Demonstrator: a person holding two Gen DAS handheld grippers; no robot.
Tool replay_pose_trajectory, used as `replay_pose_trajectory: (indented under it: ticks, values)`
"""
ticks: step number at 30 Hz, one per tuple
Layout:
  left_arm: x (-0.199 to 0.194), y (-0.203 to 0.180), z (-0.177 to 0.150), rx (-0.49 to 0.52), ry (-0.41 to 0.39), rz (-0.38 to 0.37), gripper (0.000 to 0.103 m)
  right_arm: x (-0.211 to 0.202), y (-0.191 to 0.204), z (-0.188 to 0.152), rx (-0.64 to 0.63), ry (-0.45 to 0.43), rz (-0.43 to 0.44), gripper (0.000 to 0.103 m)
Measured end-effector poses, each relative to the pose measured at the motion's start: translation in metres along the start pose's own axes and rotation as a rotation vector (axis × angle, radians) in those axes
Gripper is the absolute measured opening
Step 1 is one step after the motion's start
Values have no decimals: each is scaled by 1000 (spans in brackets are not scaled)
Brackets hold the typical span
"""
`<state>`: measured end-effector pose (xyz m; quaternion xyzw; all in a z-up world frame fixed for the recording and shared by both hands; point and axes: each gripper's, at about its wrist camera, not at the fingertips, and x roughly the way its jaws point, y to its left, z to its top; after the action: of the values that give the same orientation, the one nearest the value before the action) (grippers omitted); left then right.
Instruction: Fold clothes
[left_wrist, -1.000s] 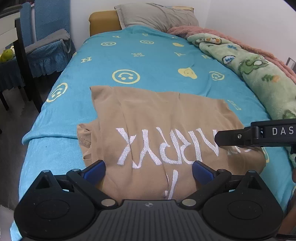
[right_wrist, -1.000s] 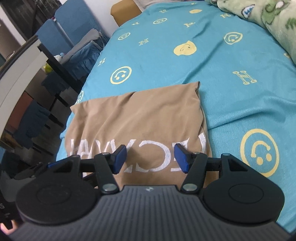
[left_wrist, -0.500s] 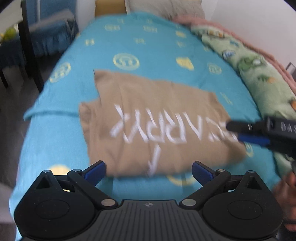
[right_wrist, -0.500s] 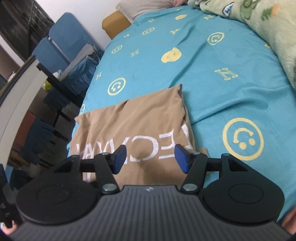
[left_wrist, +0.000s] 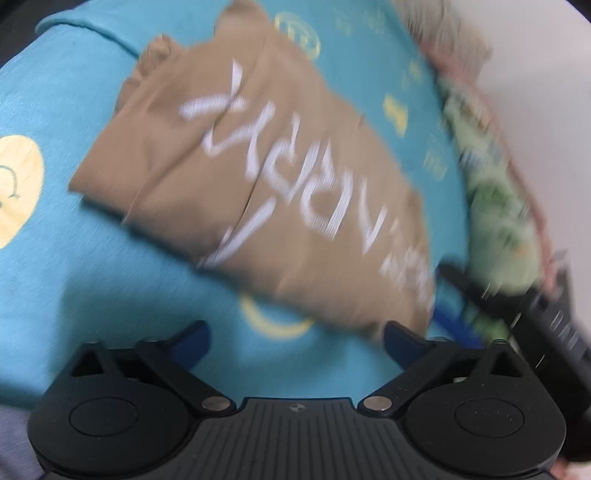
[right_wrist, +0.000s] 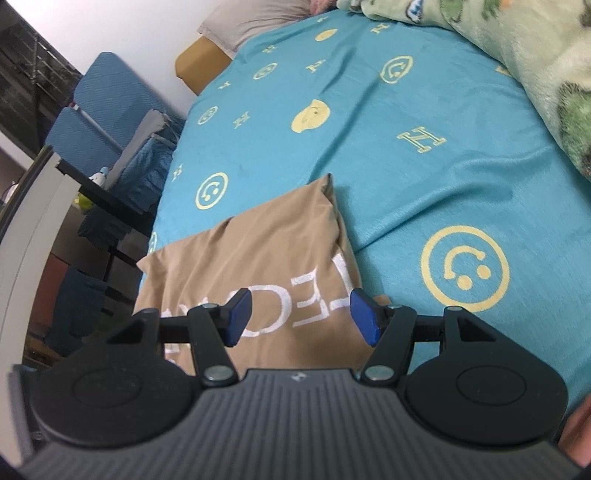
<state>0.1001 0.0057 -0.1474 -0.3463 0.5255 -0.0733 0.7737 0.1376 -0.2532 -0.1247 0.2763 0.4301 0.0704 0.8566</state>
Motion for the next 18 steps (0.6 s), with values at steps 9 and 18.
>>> replay_pose_trajectory:
  ticks: [9,18]
  values:
    - [-20,35,15,-164,-241,-56,95,7,-1,-1,-1,10,-33,62]
    - [-37,35,17,-122,-334,-85,75,-1,-2,0,25,-21,-2,62]
